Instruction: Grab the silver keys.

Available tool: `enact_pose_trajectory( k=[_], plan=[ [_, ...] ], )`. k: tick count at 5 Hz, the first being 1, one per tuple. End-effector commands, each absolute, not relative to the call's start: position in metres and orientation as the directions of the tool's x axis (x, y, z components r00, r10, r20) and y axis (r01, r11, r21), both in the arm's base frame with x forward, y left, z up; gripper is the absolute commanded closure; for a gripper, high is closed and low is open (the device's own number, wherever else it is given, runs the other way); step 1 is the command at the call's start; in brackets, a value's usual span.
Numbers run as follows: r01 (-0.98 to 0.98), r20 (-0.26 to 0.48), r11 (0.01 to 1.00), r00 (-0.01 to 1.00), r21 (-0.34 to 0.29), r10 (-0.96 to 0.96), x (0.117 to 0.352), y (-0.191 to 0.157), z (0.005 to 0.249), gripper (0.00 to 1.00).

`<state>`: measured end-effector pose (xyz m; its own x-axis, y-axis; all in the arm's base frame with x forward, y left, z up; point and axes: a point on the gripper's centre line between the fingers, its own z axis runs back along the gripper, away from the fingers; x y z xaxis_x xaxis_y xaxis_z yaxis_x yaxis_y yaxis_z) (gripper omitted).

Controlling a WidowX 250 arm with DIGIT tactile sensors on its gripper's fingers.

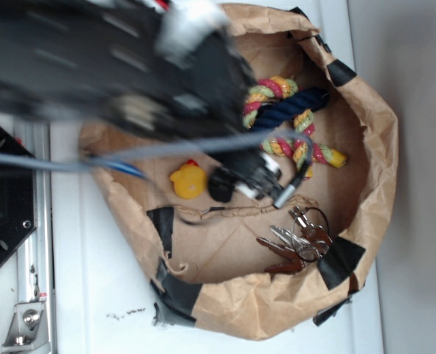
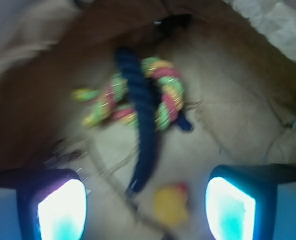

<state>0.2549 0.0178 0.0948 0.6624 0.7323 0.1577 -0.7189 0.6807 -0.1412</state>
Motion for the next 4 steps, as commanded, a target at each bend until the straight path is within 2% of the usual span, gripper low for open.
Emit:
enact_pose_trajectory(
  k=[1, 2, 3, 4],
  plan=[
    [-0.732, 0.246, 0.656, 0.612, -0.182, 0.752, 0.291, 0.007, 0.085, 0.0],
    [-0.717, 0.21, 0.623, 0.588, -0.312, 0.781, 0.299, 0.0, 0.081, 0.0],
    [-0.74, 0.184, 0.601, 0.573, -0.304, 0.799, 0.307, -0.006, 0.072, 0.0],
    [-0.73, 0.155, 0.6, 0.585, -0.326, 0.796, 0.311, -0.016, 0.077, 0.0]
  ],
)
